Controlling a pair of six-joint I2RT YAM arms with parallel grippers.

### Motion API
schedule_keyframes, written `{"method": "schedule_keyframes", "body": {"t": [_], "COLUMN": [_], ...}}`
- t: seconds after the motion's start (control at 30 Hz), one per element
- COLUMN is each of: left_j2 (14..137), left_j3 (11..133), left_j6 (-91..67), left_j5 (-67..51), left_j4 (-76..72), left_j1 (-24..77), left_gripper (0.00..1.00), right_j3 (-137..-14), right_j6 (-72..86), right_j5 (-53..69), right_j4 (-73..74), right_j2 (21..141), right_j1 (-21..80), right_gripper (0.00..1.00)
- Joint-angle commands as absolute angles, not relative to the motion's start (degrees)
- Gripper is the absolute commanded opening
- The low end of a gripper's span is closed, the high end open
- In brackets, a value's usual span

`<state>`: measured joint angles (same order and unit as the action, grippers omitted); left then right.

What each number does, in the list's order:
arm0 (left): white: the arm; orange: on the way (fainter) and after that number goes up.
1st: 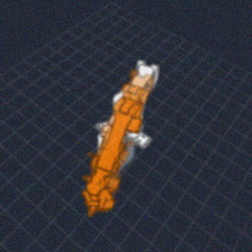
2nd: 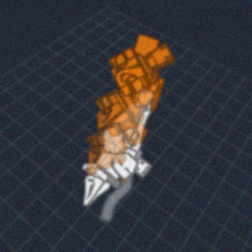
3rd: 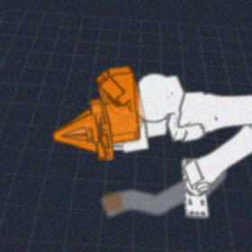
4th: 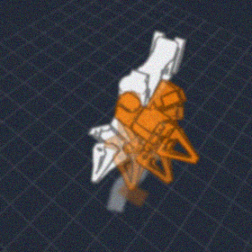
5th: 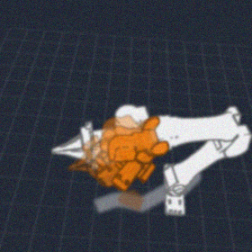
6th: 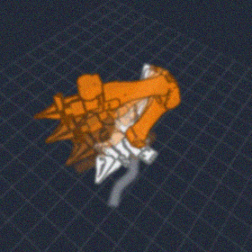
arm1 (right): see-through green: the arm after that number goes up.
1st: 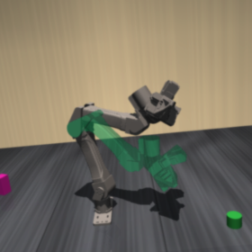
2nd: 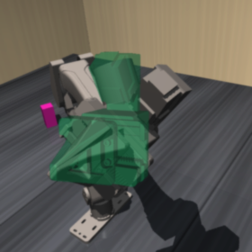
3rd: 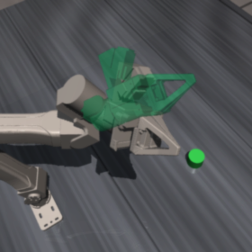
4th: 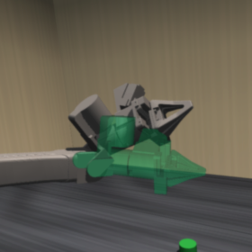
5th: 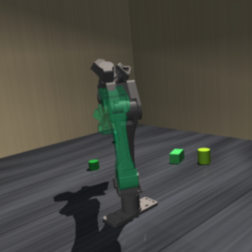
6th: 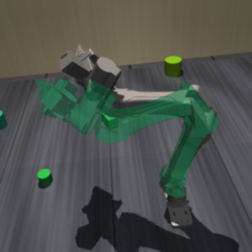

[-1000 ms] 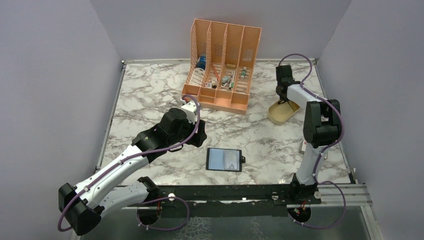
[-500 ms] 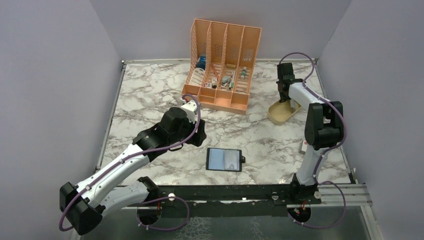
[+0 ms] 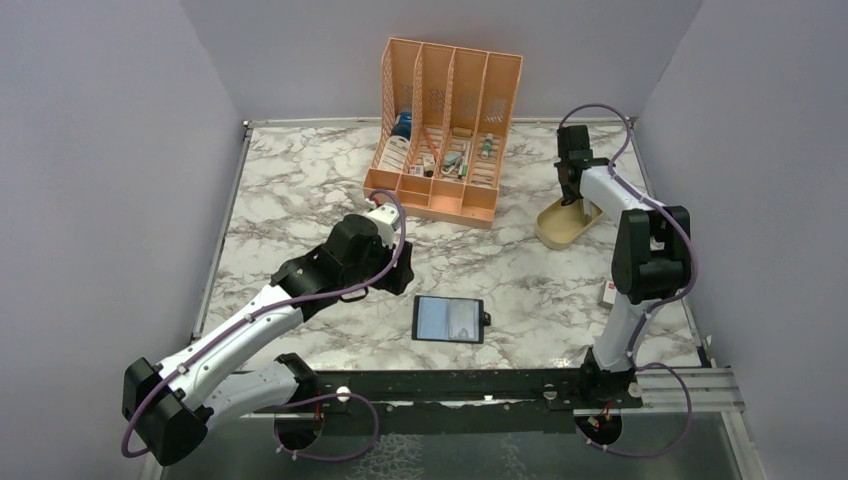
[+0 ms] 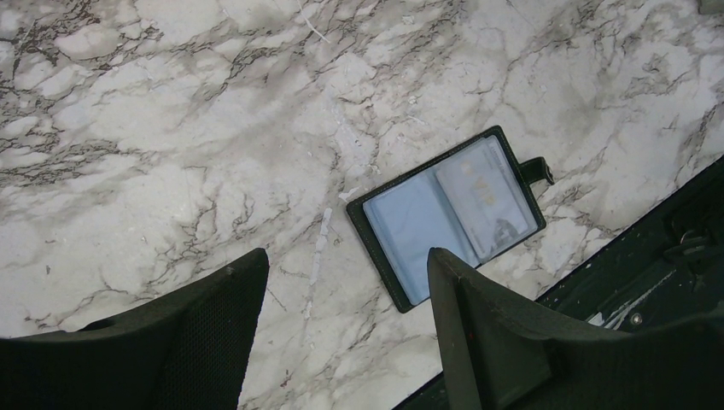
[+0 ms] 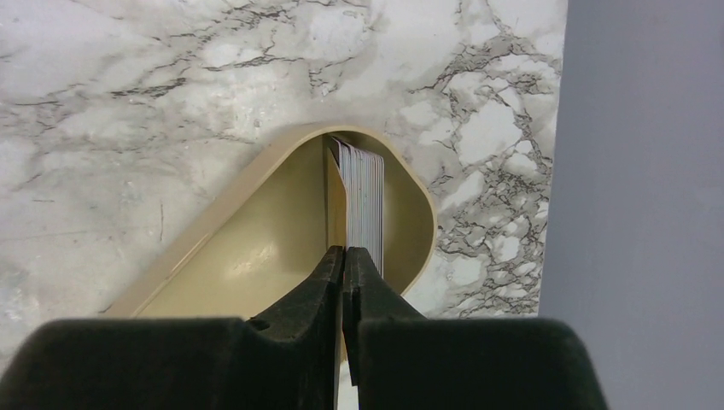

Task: Put the credit cards into the card holder
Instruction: Pick up the credit card from the storage box.

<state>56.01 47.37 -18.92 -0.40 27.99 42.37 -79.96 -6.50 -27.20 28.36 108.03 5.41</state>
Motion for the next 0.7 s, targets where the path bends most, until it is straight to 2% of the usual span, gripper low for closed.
{"method": "schedule_keyframes", "body": {"t": [0.0,0.13,0.23,0.37,0.53,0.67], "left_j2": [56.1,56.2,56.4,56.5,56.7,56.7], "left_j3": [46.9,46.9,46.9,46.9,47.1,47.1], "left_j6": [-18.9,-19.0,-19.0,-19.0,-18.7,-18.6], "left_j5": [-1.2,-1.0,-0.9,-0.9,-0.9,-1.1], "left_j4": [27.2,27.2,27.2,27.2,27.2,27.2], "left_j1": [42.1,42.1,42.1,42.1,42.1,42.1], "left_gripper": [0.71,0.71,0.71,0.71,0.71,0.71], "right_j3": [-81.3,-81.8,-82.6,-82.7,-83.0,-83.3], "right_j6": [-8.6,-9.2,-9.7,-10.3,-10.5,-10.4], "right_j5": [-29.9,-28.7,-26.4,-26.1,-25.5,-24.4], "right_j4": [26.5,25.7,26.0,25.8,26.2,26.8], "right_j2": [109.7,109.2,109.5,109.5,109.8,109.8], "right_j1": [4.0,2.9,2.8,2.6,2.4,2.3], "right_gripper": [0.05,0.06,0.03,0.02,0.09,0.01]}}
